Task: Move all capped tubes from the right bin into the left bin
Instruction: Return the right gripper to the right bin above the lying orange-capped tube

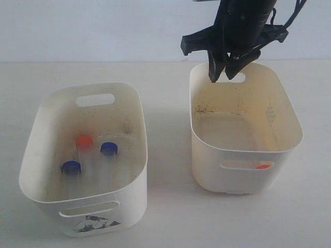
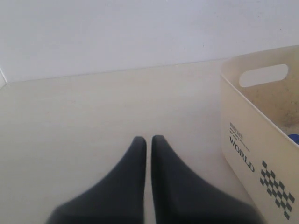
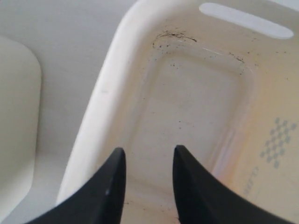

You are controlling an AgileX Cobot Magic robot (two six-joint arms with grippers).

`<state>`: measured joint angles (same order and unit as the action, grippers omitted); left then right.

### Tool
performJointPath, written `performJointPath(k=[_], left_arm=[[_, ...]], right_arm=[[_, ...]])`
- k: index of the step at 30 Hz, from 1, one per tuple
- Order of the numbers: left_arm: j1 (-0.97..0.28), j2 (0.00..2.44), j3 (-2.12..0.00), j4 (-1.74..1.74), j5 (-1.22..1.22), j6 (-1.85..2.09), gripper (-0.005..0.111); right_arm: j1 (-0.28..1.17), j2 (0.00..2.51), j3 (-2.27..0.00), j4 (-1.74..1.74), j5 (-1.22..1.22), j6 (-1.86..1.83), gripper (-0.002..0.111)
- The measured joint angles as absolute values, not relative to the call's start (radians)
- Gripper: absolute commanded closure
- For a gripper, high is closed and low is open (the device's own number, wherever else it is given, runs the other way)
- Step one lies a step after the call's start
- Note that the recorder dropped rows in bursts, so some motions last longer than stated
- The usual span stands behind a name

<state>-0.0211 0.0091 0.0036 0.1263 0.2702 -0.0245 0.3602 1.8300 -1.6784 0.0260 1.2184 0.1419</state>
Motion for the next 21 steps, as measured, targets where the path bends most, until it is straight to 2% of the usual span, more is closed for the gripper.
performJointPath(k=[21], left_arm=[[-0.021,0.009,0.004,0.126,0.270,-0.024,0.102]], right_arm=[[0.360,1.830,-1.629,-0.097,1.201,0.139,0.076]])
